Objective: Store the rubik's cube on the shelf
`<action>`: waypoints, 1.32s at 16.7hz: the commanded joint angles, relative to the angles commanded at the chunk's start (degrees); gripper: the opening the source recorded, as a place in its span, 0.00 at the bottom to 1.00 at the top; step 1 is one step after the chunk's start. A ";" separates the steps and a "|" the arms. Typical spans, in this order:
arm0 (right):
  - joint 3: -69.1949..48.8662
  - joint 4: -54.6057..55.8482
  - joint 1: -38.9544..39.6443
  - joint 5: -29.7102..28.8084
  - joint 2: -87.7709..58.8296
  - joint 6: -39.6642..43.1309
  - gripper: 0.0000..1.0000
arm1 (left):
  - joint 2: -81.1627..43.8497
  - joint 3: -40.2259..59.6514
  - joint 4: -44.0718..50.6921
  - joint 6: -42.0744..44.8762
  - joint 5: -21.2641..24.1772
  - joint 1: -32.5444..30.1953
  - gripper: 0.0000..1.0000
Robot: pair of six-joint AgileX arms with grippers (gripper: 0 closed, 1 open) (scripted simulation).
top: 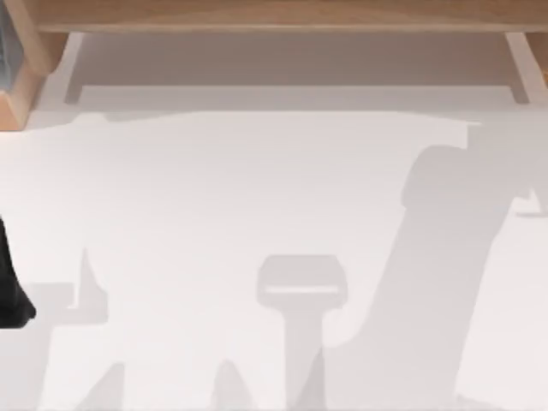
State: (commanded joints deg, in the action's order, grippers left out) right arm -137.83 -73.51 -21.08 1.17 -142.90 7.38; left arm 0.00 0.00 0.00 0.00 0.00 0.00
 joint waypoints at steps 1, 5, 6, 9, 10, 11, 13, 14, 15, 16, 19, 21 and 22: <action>0.18 -0.12 0.31 -0.07 0.10 -0.05 0.00 | 0.00 0.00 0.00 0.00 0.00 0.00 1.00; 2.61 -0.25 0.04 -0.02 2.73 -0.10 0.00 | 0.00 0.00 0.00 0.00 0.00 0.00 1.00; 4.16 -0.08 0.06 0.02 4.64 -0.16 0.00 | 0.00 0.00 0.00 0.00 0.00 0.00 1.00; 10.23 1.88 1.17 0.15 12.57 -0.55 0.00 | 0.00 0.00 0.00 0.00 0.00 0.00 1.00; 12.71 3.08 1.94 0.19 15.64 -0.77 0.00 | 0.00 0.00 0.00 0.00 0.00 0.00 1.00; 15.47 4.61 2.96 0.21 18.79 -1.06 0.00 | 0.00 0.00 0.00 0.00 0.00 0.00 1.00; 21.83 8.64 5.77 0.17 24.83 -1.79 0.00 | 0.00 0.00 0.00 0.00 0.00 0.00 1.00; 25.36 11.07 7.52 0.12 27.60 -2.21 0.00 | 0.00 0.00 0.00 0.00 0.00 0.00 1.00; 29.15 13.96 9.54 -0.01 30.05 -2.70 0.00 | 0.00 0.00 0.00 0.00 0.00 0.00 1.00; 33.06 17.14 11.69 -0.19 32.30 -3.21 0.00 | 0.00 0.00 0.00 0.00 0.00 0.00 1.00; 45.19 28.94 18.96 -1.31 37.50 -4.86 0.00 | 0.00 0.00 0.00 0.00 0.00 0.00 1.00; 53.08 38.55 24.20 -2.66 39.74 -5.91 0.00 | 0.00 0.00 0.00 0.00 0.00 0.00 1.00; 56.83 43.81 26.84 -3.56 40.51 -6.37 0.00 | 0.00 0.00 0.00 0.00 0.00 0.00 1.00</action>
State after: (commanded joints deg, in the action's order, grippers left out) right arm -81.00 -29.69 5.76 -2.39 -102.39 1.00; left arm 0.00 0.00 0.00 0.00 0.00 0.00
